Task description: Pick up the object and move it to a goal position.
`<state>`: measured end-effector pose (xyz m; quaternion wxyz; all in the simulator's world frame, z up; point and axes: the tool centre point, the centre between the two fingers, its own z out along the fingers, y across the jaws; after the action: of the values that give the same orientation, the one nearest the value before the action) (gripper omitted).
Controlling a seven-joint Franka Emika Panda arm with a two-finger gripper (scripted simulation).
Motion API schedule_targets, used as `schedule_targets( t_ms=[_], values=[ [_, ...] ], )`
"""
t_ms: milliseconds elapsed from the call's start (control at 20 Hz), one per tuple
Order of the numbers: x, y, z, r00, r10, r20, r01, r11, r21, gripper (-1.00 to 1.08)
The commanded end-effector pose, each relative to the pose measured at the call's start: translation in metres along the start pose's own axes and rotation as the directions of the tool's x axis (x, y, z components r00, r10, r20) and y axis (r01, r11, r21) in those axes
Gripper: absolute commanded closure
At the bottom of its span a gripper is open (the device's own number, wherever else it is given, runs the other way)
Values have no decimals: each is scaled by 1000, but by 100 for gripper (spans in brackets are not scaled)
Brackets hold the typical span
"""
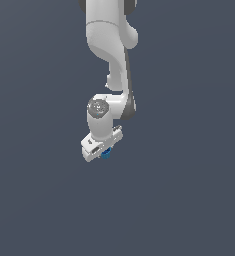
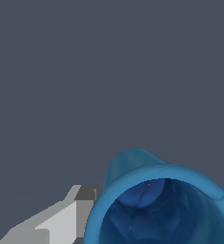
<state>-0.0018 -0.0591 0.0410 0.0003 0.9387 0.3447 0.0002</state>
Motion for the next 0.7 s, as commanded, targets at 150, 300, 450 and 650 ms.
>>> schedule_targets(
  t_ms=[150,300,450,650],
  values=[
    [5,-3,-8,1000,0,0,0,1000,0,108],
    [12,-8,-21,1000,0,0,0,1000,0,108],
    [22,-15,-40,1000,0,0,0,1000,0,108],
    [41,-27,-72,1000,-1,0,1,1000,0,108]
  ],
)
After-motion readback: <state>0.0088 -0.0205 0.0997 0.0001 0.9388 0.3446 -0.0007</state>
